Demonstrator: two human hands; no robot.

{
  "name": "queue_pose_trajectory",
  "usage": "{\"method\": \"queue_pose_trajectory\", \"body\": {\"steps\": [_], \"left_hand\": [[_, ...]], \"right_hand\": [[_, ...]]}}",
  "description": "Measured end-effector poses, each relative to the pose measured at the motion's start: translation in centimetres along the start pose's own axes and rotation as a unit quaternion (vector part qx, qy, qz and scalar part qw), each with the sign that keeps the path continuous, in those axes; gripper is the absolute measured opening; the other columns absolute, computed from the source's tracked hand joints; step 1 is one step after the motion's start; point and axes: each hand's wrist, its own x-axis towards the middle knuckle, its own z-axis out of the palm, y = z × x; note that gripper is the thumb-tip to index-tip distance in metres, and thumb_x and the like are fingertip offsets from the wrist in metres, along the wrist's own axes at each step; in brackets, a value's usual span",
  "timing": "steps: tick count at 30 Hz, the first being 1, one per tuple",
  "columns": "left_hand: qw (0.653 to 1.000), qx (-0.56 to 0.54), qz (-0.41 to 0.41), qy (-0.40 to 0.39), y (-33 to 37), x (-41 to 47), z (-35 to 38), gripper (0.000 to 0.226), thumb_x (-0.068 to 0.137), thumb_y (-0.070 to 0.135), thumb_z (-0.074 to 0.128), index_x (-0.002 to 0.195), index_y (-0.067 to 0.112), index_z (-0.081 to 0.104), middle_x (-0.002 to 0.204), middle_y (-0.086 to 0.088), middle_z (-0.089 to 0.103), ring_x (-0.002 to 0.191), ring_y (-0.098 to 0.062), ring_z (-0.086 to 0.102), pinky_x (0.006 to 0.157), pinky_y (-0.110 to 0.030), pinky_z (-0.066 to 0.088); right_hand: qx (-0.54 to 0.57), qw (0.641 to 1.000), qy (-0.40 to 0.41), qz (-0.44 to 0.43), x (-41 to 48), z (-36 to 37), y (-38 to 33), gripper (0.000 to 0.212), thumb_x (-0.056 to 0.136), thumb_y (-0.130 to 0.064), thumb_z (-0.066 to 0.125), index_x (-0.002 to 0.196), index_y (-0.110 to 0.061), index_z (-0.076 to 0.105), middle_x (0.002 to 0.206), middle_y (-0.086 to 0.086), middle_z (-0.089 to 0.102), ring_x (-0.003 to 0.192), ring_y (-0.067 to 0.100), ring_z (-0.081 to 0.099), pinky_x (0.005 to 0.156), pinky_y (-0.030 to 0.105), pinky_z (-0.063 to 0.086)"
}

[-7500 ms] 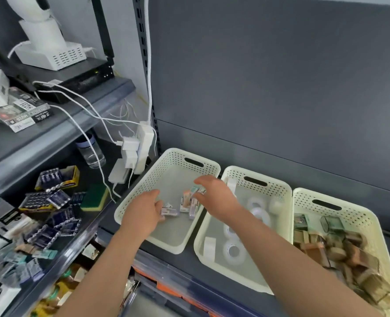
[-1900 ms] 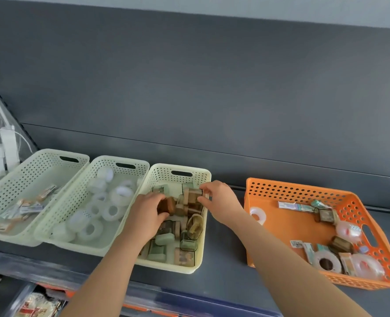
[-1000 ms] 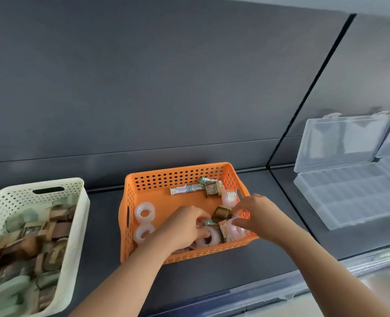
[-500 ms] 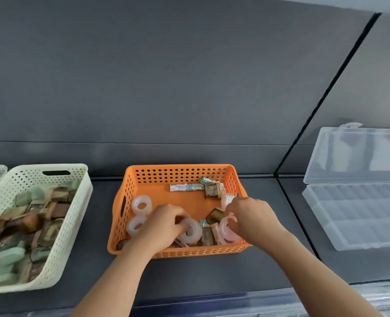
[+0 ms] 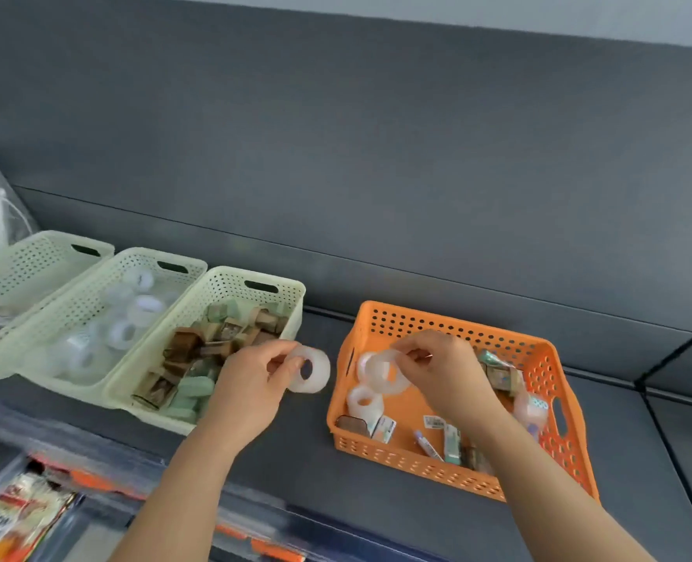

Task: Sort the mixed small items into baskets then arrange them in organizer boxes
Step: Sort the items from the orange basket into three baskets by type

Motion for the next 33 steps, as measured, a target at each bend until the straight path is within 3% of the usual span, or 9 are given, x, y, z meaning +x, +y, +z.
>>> {"method": "queue_pose_trajectory", "body": {"steps": [5,12,18,21,27,33], "left_hand": [[0.995,0.008,-0.07,0.075,-5.8,0.5,-6.8,0.021,0.093,0.026,0.056,0.11,0.023,0.068,0.102,0.009,0.067,0.09,-0.008,0.06,0.073,-0.019,0.042],[0.986,0.05,-0.095,0.124,-15.1,2.8,-17.1,0.015,0.088,0.014,0.064,0.101,0.013,0.073,0.091,0.0,0.071,0.085,-0.02,0.064,0.076,-0.03,0.046],[0.986,0.083,-0.096,0.106,-21.7,6.6,-22.0,0.007,0.084,0.011,0.068,0.079,0.017,0.07,0.075,0.006,0.068,0.072,-0.012,0.061,0.062,-0.02,0.04],[0.985,0.097,-0.101,0.096,-23.7,8.4,-22.7,0.003,0.083,0.016,0.069,0.083,0.014,0.07,0.078,0.005,0.068,0.072,-0.011,0.06,0.066,-0.021,0.039],[0.99,0.077,-0.092,0.073,-26.0,9.5,-22.8,0.011,0.083,0.022,0.07,0.086,0.013,0.074,0.08,0.004,0.072,0.073,-0.01,0.065,0.075,-0.032,0.054],[0.992,0.095,-0.053,0.059,-25.6,9.0,-23.1,0.014,0.088,0.022,0.064,0.093,0.012,0.072,0.084,0.002,0.07,0.076,-0.012,0.063,0.076,-0.034,0.054]], "right_hand": [[0.063,0.998,-0.03,-0.008,3.5,5.7,-5.8,0.014,0.089,-0.016,0.06,0.089,-0.023,0.072,0.081,-0.014,0.068,0.072,0.002,0.063,0.063,0.016,0.05],[0.12,0.992,-0.048,-0.003,8.4,15.3,-14.5,0.009,0.088,-0.014,0.062,0.09,-0.019,0.069,0.082,-0.01,0.066,0.07,-0.004,0.058,0.064,0.006,0.042],[0.078,0.993,-0.086,0.0,11.5,22.4,-20.5,0.013,0.089,-0.016,0.06,0.095,-0.013,0.071,0.086,-0.006,0.069,0.073,0.006,0.061,0.068,0.016,0.049],[0.053,0.993,-0.104,0.005,12.3,25.1,-22.4,0.015,0.088,-0.016,0.059,0.097,-0.014,0.071,0.09,-0.004,0.07,0.078,0.008,0.063,0.074,0.022,0.052],[-0.056,0.98,-0.193,-0.014,12.5,27.7,-23.9,0.021,0.088,-0.02,0.056,0.103,-0.02,0.07,0.101,-0.005,0.069,0.091,0.013,0.063,0.081,0.029,0.053],[-0.093,0.979,-0.174,-0.046,12.2,27.6,-24.0,0.024,0.089,-0.021,0.054,0.108,-0.019,0.068,0.11,-0.002,0.064,0.098,0.015,0.059,0.084,0.032,0.051]]}}
